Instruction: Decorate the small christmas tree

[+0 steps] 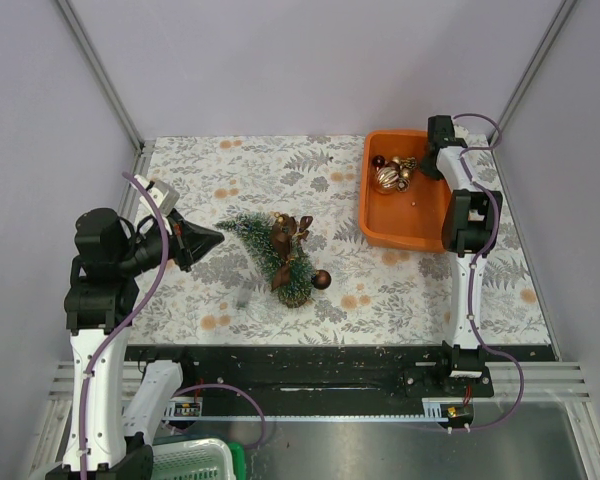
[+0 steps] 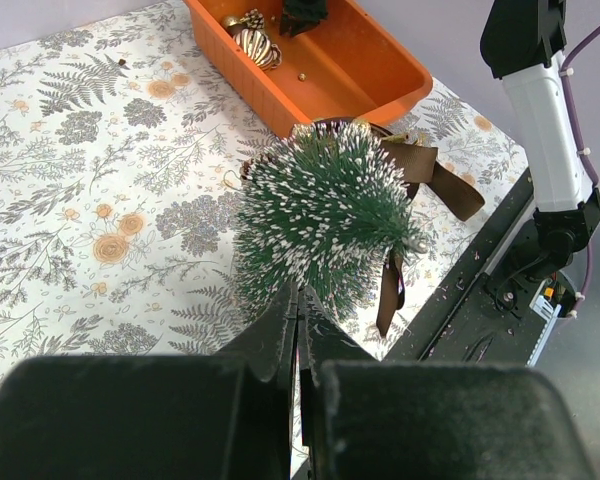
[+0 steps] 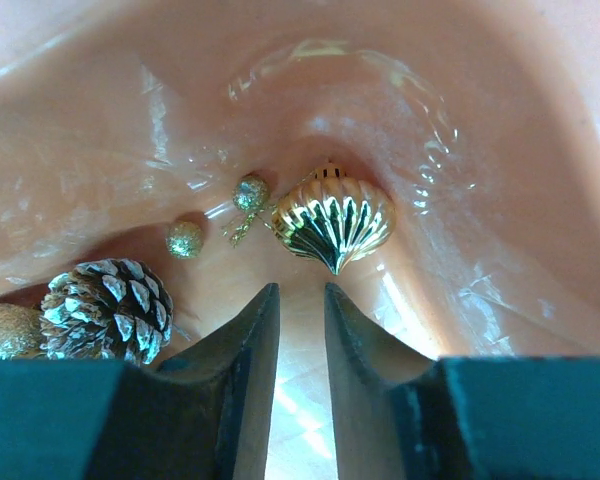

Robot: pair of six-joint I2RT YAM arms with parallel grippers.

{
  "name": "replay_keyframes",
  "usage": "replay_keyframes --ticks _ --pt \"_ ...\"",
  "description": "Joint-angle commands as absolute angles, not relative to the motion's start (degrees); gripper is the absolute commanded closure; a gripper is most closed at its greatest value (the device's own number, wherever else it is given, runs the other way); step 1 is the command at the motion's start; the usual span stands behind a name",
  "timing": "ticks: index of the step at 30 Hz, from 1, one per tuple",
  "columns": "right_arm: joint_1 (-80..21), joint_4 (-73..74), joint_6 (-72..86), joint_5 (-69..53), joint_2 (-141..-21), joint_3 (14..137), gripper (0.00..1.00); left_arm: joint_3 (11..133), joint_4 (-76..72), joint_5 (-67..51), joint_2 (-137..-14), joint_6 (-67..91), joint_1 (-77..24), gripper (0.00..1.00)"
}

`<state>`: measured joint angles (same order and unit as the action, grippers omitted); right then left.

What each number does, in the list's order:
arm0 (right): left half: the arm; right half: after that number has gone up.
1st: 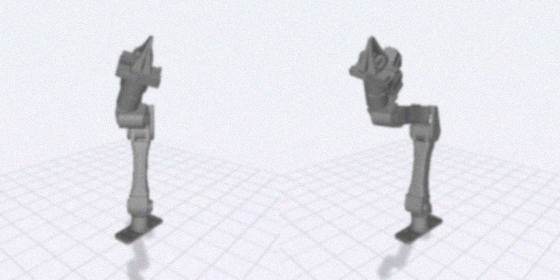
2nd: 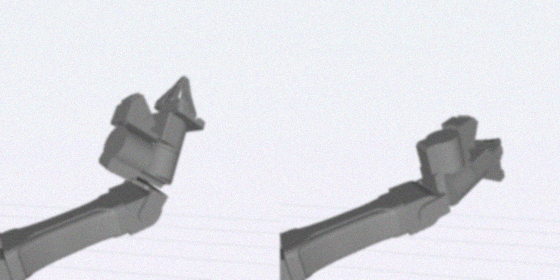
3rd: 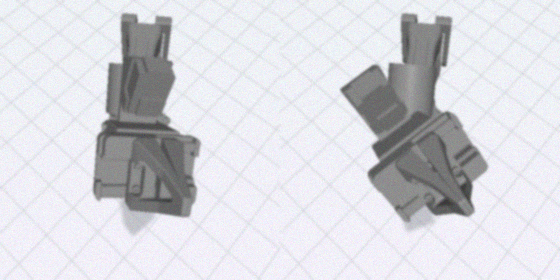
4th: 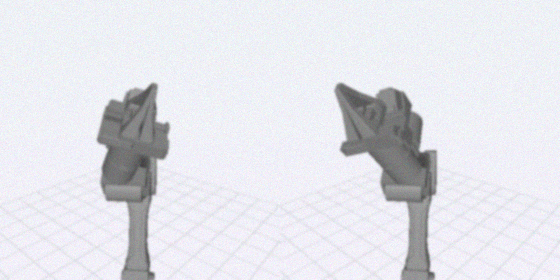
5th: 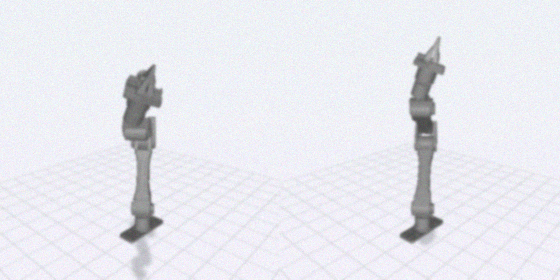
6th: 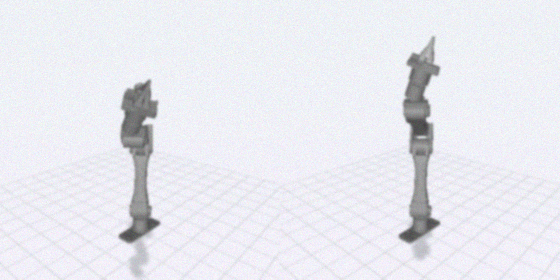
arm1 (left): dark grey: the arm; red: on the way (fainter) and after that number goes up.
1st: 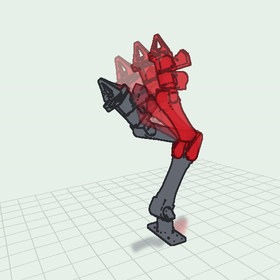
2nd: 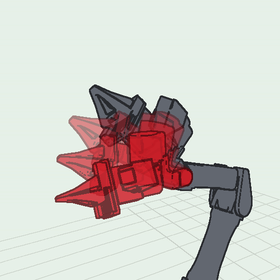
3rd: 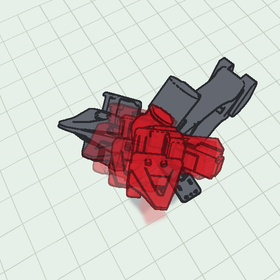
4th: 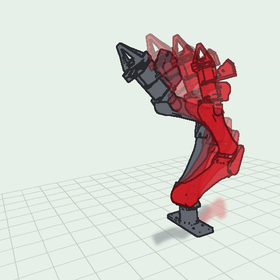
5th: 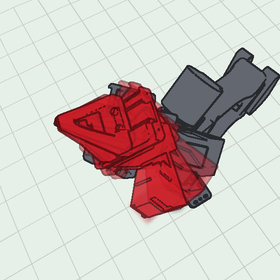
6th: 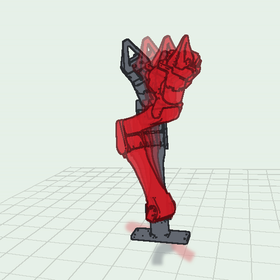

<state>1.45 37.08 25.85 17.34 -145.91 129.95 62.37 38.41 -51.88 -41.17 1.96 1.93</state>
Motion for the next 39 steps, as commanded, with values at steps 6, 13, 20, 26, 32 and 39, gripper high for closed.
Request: replay_keyframes --ticks 6,13,20,26,32,39 --pt "2.4 36.3 25.9 19.8 -142.2 132.6 0.64 63.7 38.1 -51.2 -40.8 0.9 1.8 1.0" --pt "3.7 37.2 26.4 19.7 -142.9 135.1 0.66 63.8 38.1 -51.1 -41.2 0.4 1.8 1.0" --pt "4.7 37.2 26.4 19.8 -143.5 135.7 0.67 63.7 38.1 -51.2 -41.5 0.4 1.8 1.0" --pt "4.7 38.0 26.7 19.1 -144.8 138.0 0.72 64.0 38.5 -50.9 -41.5 0.4 1.8 1.0" --pt "4.7 37.6 25.8 18.2 -144.0 137.5 0.86 63.8 38.5 -50.8 -41.6 0.4 1.8 1.0" --pt "4.7 37.4 26.1 18.4 -143.2 135.4 0.85 63.9 38.7 -50.9 -41.0 0.4 1.8 1.0"
